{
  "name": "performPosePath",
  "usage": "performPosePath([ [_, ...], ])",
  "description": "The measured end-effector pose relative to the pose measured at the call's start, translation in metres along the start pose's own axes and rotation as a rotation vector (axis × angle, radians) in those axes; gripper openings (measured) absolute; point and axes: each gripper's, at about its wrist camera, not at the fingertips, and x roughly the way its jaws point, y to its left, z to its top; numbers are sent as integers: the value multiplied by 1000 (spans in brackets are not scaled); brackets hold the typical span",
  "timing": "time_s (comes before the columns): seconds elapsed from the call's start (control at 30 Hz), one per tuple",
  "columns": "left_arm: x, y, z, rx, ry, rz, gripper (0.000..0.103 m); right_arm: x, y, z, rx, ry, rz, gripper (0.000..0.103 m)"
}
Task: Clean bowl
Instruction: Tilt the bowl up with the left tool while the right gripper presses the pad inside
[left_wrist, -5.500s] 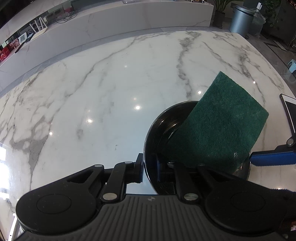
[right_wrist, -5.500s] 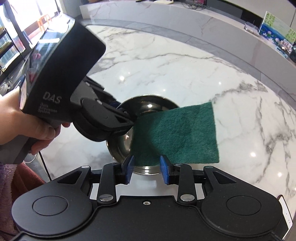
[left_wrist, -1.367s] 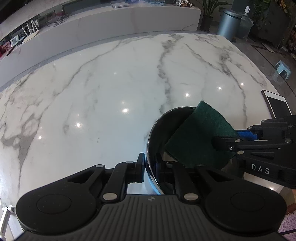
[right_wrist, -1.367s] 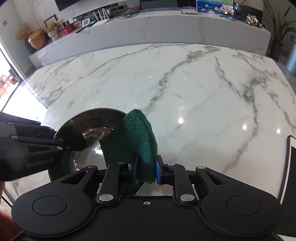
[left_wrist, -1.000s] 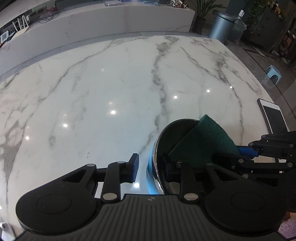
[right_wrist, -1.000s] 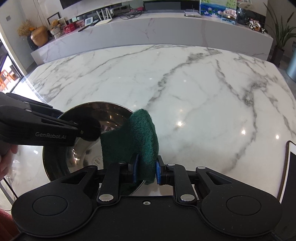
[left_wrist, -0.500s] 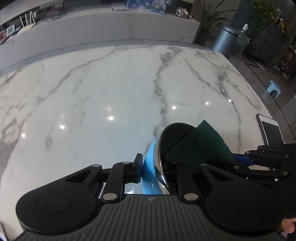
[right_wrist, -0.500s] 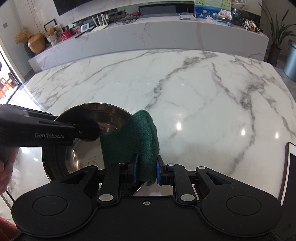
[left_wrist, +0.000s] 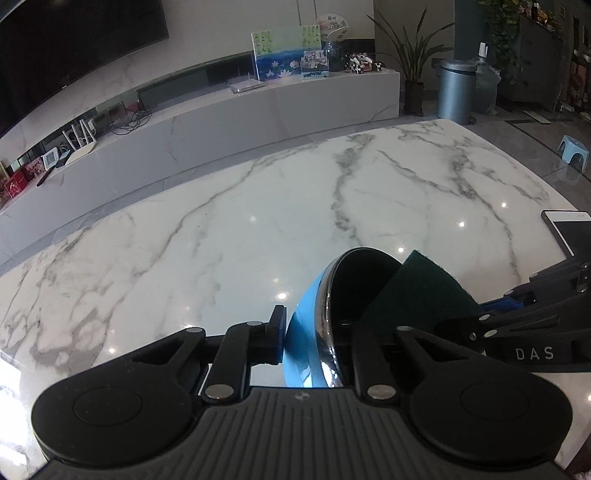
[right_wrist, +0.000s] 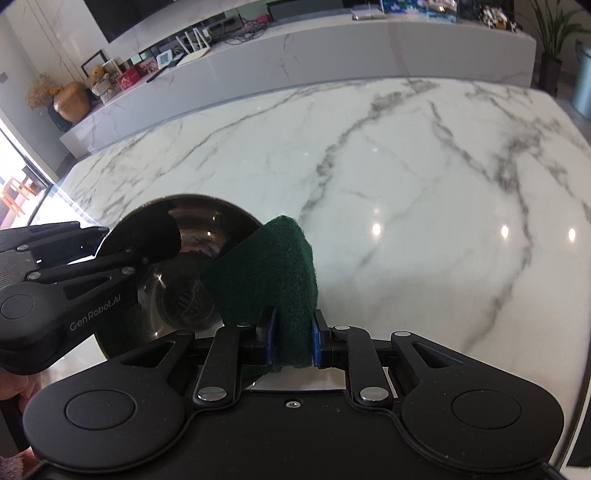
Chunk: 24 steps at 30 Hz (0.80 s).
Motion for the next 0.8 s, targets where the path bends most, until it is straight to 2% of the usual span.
performPosePath([
  [0.27,-2,0,-3,-9,7,-7,14,-1,-9,-11,121,72,90,17],
  [0.4,-4,-1,-4,-2,8,0,14,0,-6,-12,122,72,87,16],
  [0.5,-4,-2,-5,5,15,1,14,0,0,-12,93,48,57,15],
  [0.6,-5,-1,-6,1,30,-7,16,-1,14,-13,-12,10,-9,14],
  [0.63,-5,0,-6,-7,36,-17,18,0,17,-13,-43,3,-27,14],
  [0.7,-3,7,-5,-65,55,-82,30,2,25,-15,-103,-7,-68,14],
  [0.77,-3,9,-5,-79,61,-99,32,5,31,-16,-152,-16,-97,14],
  [0.8,-4,9,-4,-68,57,-81,32,6,32,-16,-157,-18,-94,14],
])
